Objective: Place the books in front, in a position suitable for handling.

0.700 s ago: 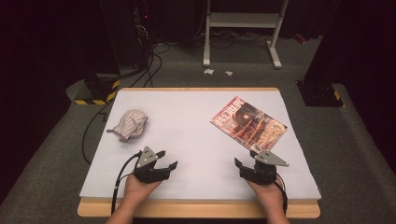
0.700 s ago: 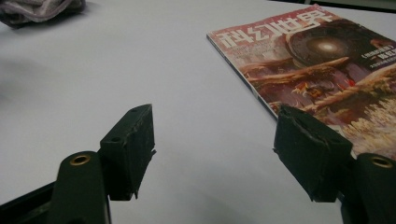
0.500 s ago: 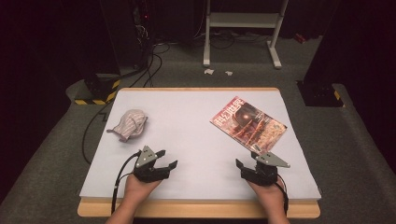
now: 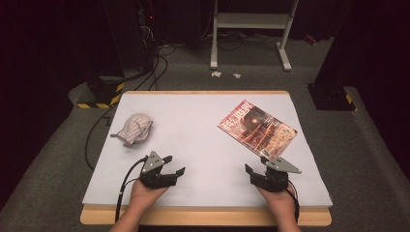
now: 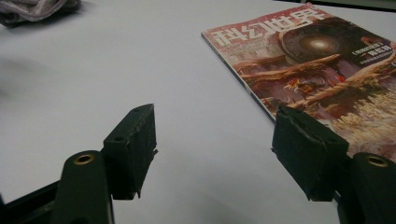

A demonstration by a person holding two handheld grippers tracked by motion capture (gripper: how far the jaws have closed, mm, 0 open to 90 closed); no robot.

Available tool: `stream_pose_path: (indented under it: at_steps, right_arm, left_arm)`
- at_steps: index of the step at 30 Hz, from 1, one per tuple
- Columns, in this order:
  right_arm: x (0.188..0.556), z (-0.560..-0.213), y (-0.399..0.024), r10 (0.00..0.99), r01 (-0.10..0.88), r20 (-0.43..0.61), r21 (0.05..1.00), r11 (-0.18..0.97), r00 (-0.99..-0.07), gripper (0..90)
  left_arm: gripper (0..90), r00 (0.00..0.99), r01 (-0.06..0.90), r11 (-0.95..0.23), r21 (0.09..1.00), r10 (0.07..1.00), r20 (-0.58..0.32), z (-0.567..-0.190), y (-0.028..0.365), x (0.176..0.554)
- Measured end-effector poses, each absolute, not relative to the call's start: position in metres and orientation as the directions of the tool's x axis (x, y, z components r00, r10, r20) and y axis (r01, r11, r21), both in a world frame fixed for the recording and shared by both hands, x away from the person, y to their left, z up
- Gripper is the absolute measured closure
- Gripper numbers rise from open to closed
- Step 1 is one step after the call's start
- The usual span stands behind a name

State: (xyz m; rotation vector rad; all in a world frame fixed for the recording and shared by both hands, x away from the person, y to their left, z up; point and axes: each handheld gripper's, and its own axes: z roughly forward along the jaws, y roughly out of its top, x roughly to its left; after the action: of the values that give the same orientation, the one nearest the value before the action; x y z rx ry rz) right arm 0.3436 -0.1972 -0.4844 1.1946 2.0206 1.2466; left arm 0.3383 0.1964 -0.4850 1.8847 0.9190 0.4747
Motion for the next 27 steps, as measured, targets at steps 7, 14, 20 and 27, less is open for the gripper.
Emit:
stream_pose_path:
  at_steps: [7,14,20,27]
  right_arm:
    - [0.344,-0.481,-0.197,0.866,0.419,0.029,0.883,0.212,-0.500,32.1]
    - [0.343,-0.477,-0.199,0.877,0.400,-0.017,0.886,0.236,-0.480,32.0]
    - [0.358,-0.474,-0.212,0.904,0.432,-0.034,0.870,0.237,-0.427,31.2]
    - [0.392,-0.464,-0.236,0.933,0.460,-0.043,0.861,0.216,-0.358,30.8]
  left_arm:
    - [25.7,0.644,0.406,-0.260,0.876,0.761,-0.073,-0.487,0.200,0.340]
    - [23.5,0.645,0.377,-0.259,0.889,0.763,-0.051,-0.482,0.198,0.336]
    - [23.2,0.653,0.378,-0.263,0.887,0.755,-0.055,-0.484,0.194,0.336]
    - [22.2,0.654,0.384,-0.267,0.884,0.755,-0.056,-0.485,0.190,0.337]
